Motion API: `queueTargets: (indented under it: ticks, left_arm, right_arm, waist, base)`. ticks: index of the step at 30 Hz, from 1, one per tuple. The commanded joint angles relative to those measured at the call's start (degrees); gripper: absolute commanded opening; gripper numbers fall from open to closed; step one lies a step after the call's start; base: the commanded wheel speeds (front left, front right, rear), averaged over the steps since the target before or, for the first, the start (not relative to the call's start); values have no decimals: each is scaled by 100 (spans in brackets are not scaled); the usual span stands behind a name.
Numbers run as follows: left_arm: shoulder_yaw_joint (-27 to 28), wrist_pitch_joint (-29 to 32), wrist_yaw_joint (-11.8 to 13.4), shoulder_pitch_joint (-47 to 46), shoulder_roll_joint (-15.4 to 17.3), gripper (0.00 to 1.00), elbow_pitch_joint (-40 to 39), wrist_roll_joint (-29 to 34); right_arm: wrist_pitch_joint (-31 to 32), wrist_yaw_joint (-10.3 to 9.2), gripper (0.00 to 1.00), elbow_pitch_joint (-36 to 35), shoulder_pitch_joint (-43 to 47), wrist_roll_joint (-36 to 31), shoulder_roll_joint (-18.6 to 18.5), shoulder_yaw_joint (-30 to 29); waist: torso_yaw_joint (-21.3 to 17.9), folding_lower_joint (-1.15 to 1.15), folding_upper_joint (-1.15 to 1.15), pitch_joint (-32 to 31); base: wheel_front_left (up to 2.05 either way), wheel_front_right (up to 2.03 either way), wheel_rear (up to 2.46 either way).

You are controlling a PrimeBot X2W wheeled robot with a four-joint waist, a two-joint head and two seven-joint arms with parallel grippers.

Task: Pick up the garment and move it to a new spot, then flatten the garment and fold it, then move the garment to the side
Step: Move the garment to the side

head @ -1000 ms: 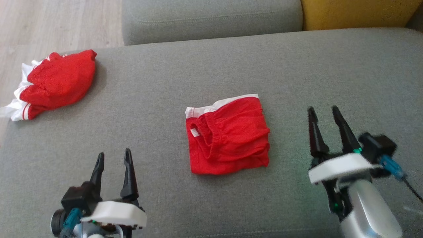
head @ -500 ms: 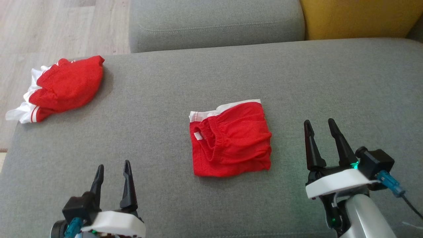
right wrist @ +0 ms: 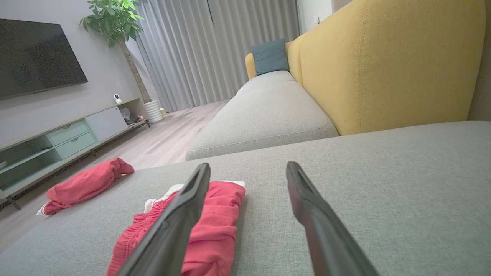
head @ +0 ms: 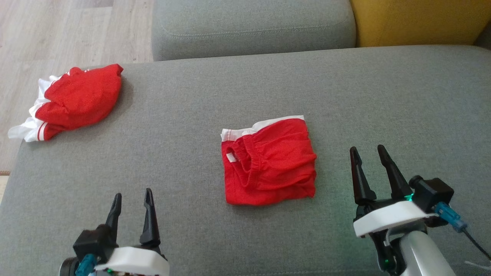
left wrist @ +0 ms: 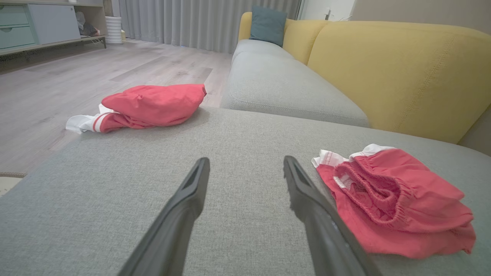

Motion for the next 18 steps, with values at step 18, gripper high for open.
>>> queueTargets:
  ticks: [18]
  left_arm:
    - [138, -71, -3, -221, -31, 100, -145, 59]
  right_arm:
    - [67, 39, 100, -206, -158, -62, 18, 22]
  waist:
    - [-1, 0, 0, 70]
  base:
    - [0, 0, 0]
